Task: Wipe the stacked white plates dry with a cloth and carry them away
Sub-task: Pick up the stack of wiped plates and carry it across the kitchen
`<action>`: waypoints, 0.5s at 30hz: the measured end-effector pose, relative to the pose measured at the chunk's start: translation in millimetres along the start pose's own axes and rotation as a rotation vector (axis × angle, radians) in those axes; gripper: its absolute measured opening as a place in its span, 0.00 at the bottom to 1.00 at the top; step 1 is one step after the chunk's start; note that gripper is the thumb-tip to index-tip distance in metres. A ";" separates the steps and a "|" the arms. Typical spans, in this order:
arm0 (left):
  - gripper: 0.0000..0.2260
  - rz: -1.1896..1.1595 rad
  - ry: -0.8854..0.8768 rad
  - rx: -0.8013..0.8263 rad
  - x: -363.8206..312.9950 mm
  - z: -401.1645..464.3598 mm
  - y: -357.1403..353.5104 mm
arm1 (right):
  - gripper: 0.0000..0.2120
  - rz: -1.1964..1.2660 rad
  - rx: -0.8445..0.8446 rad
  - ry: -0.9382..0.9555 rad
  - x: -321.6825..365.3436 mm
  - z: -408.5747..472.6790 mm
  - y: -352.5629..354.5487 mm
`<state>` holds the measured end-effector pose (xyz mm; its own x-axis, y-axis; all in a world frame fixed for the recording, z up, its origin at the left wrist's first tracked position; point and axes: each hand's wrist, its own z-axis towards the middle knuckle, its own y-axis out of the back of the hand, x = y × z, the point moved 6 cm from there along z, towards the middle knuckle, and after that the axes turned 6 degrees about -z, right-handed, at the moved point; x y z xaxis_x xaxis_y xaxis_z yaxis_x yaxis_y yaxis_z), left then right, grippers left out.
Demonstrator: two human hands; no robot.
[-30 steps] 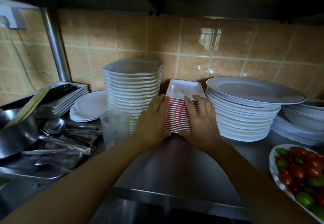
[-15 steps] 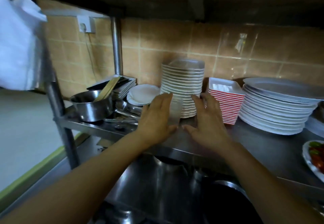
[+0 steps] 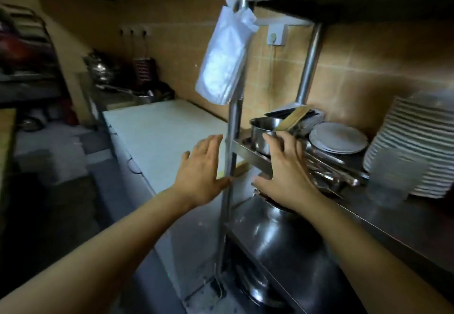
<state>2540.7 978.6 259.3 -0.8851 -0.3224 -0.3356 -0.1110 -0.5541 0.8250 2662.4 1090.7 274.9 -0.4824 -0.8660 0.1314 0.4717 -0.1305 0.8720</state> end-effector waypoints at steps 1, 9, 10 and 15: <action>0.40 0.022 0.061 -0.001 15.7 -6.3 4.9 | 0.44 0.020 0.019 0.044 12.3 7.0 -8.7; 0.42 0.170 0.503 -0.081 113.1 -70.5 50.5 | 0.42 0.229 0.154 0.354 115.1 45.6 -72.5; 0.42 0.185 0.552 -0.092 121.1 -80.1 55.6 | 0.42 0.246 0.165 0.391 127.9 47.5 -78.8; 0.42 0.230 0.739 -0.120 156.5 -118.0 76.3 | 0.42 0.315 0.225 0.542 185.5 53.6 -109.6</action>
<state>2447.0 795.3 216.1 -0.3450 -0.8431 -0.4125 0.1256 -0.4770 0.8699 2481.7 970.2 228.9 0.1202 -0.9741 0.1915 0.3354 0.2214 0.9157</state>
